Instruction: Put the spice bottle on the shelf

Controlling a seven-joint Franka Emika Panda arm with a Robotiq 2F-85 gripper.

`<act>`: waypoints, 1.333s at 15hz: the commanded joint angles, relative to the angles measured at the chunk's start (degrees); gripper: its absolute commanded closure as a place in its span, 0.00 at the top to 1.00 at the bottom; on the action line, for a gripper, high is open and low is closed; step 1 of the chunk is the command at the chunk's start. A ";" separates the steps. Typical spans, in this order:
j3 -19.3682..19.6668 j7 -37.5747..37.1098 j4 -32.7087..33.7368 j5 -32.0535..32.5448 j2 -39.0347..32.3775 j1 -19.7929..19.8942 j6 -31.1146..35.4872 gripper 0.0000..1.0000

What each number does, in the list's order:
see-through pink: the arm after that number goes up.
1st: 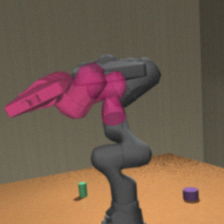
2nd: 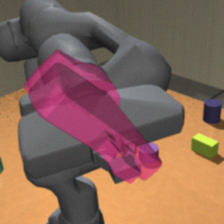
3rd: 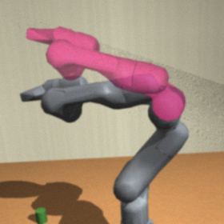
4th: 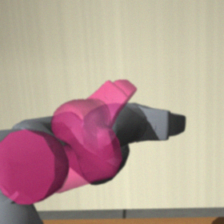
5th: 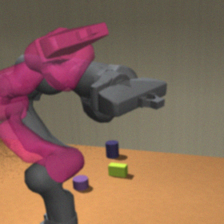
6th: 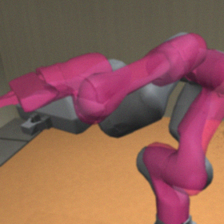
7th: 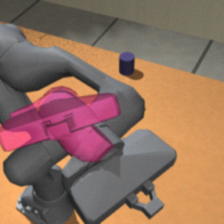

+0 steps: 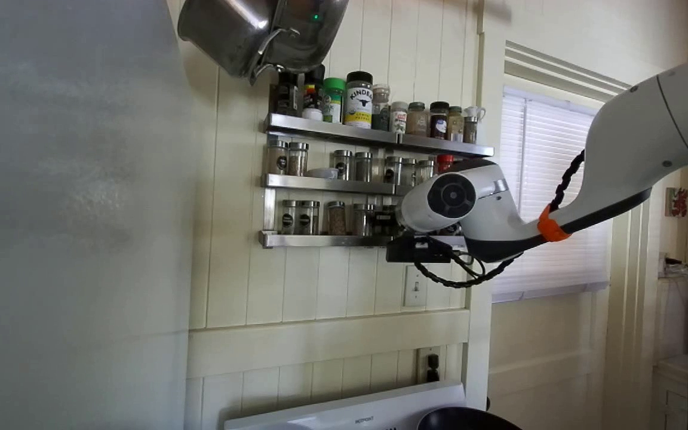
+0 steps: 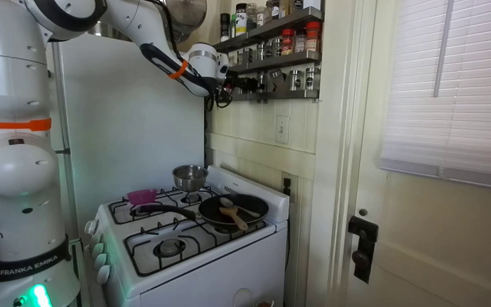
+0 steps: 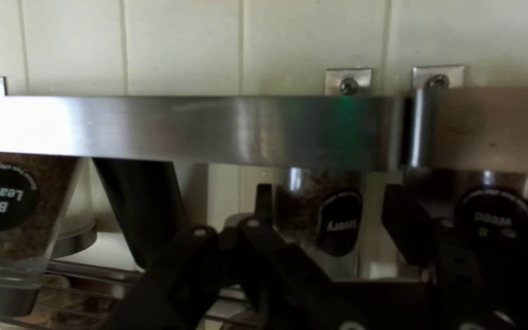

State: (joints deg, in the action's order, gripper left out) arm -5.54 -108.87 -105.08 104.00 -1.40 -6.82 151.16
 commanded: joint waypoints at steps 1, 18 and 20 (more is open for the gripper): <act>-0.38 -2.54 -5.55 1.41 4.49 -0.27 -0.49 0.65; -1.14 -7.45 -26.20 5.24 19.19 -1.23 11.05 0.69; -0.12 -8.96 -26.48 8.19 19.47 -1.34 17.23 0.78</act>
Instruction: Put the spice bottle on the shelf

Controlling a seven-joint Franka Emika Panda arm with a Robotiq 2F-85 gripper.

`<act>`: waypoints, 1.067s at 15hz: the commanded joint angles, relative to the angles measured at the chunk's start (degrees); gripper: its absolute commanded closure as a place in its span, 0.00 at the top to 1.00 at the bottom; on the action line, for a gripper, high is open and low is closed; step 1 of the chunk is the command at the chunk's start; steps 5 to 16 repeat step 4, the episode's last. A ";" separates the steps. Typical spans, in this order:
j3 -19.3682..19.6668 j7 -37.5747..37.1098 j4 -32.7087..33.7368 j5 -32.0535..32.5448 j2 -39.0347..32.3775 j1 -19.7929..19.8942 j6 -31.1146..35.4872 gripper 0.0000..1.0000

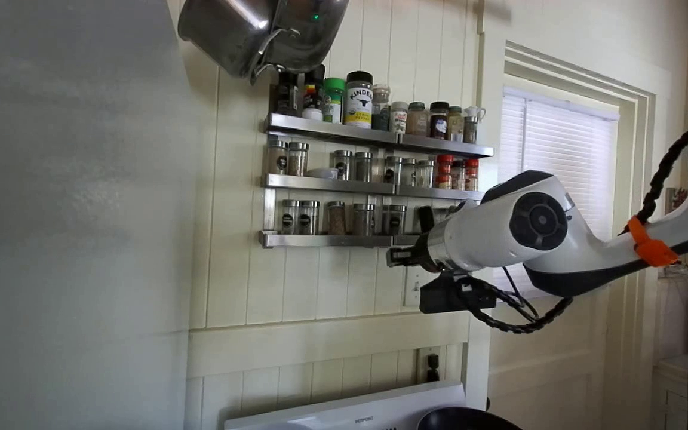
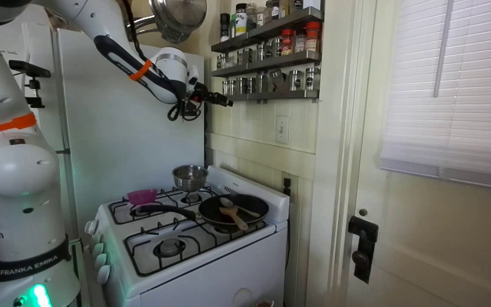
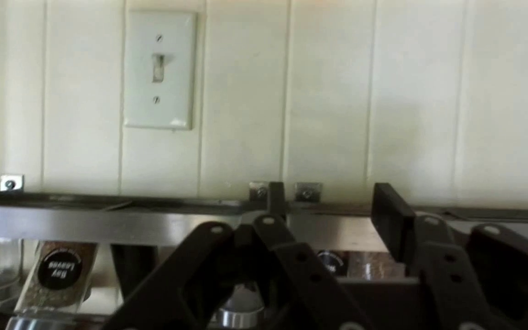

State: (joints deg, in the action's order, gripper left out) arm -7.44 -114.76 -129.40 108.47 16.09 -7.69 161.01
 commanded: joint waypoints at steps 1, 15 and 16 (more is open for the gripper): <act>2.23 -3.23 -1.95 5.44 2.02 -0.51 9.78 0.84; 1.26 -0.97 -0.61 2.74 0.46 0.10 6.48 0.82; 1.26 -0.97 -0.61 2.74 0.46 0.10 6.48 0.82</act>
